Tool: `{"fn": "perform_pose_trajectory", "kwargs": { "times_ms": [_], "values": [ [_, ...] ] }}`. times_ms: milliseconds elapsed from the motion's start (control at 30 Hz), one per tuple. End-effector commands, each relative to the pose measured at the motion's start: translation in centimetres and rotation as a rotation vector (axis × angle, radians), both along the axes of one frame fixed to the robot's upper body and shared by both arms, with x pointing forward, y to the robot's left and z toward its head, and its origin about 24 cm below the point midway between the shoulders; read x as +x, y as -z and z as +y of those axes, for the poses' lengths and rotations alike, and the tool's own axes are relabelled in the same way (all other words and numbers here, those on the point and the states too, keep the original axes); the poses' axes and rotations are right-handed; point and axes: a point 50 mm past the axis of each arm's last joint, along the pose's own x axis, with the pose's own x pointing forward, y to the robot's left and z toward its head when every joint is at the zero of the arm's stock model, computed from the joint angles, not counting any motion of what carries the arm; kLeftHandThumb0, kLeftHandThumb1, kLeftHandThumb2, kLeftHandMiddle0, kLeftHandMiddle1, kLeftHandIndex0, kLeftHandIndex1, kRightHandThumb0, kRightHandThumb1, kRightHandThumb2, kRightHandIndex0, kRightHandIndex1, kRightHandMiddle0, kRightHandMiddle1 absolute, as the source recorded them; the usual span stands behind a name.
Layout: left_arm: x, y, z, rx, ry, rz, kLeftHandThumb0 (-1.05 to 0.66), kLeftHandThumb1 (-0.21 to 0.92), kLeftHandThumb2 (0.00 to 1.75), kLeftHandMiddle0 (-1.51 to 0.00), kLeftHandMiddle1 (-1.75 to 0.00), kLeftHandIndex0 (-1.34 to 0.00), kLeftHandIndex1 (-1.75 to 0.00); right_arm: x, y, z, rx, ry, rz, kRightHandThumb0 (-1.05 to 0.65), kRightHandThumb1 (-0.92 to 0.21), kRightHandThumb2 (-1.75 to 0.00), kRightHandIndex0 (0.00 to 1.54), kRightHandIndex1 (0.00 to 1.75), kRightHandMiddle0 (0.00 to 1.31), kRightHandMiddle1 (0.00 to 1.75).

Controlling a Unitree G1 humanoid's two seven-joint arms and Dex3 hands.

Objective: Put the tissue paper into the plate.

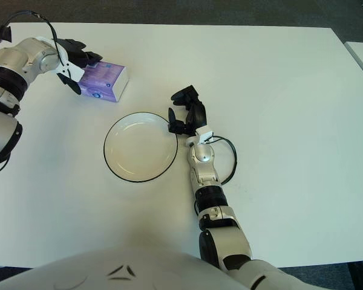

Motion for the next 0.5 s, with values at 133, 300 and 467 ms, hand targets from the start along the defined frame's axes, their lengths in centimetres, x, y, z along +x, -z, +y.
{"fn": "perform_pose_trajectory", "kwargs": {
  "times_ms": [133,300,467],
  "values": [
    [-0.09,-0.09,-0.44,-0.039,0.005,0.047,-1.05,0.81,0.00,0.00,0.00,0.00,0.00,-2.95,5.84,-1.07,0.016,0.034,0.235,-0.01,-0.41,-1.17,0.60,1.69,0.37,1.63],
    [-0.13,0.03,-0.53,-0.050,0.015,0.047,-1.05,0.81,0.01,0.00,0.00,0.00,0.00,-2.93,5.88,-1.04,0.020,0.021,0.239,-0.01,-0.41,-1.17,0.61,1.68,0.36,1.64],
    [-0.07,0.06,-0.60,-0.054,0.029,0.012,-1.05,0.82,0.01,0.00,0.00,0.00,0.00,-2.97,5.92,-1.02,0.019,0.016,0.244,-0.01,-0.41,-1.17,0.61,1.68,0.36,1.64]
  ]
}}
